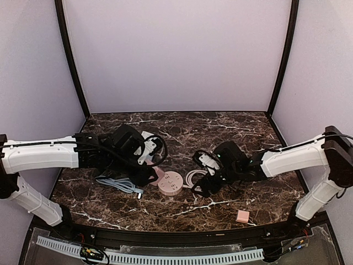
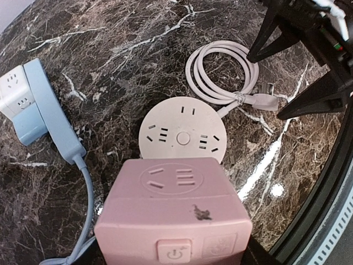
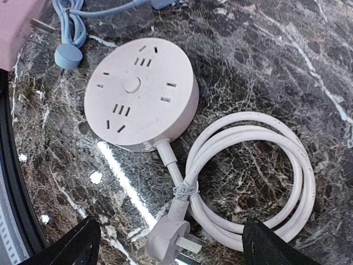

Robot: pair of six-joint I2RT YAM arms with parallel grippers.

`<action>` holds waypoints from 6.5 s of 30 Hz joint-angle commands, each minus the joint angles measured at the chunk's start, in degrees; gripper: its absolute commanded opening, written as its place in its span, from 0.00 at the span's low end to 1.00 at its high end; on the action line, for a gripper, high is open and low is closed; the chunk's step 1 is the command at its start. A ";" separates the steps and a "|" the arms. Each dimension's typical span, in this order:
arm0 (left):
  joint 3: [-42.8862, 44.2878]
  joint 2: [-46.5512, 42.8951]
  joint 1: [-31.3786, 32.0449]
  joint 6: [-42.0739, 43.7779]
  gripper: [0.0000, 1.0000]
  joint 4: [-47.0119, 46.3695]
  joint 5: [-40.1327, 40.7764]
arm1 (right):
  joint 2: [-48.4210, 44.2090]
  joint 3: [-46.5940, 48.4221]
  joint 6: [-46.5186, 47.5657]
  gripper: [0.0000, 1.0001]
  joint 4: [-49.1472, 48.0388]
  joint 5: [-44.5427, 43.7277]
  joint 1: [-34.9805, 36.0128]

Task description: Insert the plug

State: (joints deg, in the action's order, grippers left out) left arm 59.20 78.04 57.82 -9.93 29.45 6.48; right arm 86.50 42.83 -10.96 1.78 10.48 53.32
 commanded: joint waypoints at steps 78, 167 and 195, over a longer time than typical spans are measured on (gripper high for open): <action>17.19 19.43 -0.48 6.51 0.01 14.42 -9.10 | -28.79 -10.53 -7.06 0.99 1.18 -10.25 3.63; 24.42 41.47 -4.17 13.93 0.01 17.07 -11.69 | -25.02 -10.06 -5.84 0.99 -0.38 -9.73 3.63; 31.76 45.52 -0.58 35.22 0.01 15.73 -10.41 | -32.99 -9.56 -10.19 0.99 4.51 -19.71 3.61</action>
State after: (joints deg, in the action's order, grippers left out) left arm 92.92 116.18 55.99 18.06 42.83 -4.99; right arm 56.60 32.34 -18.06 3.86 -4.12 57.30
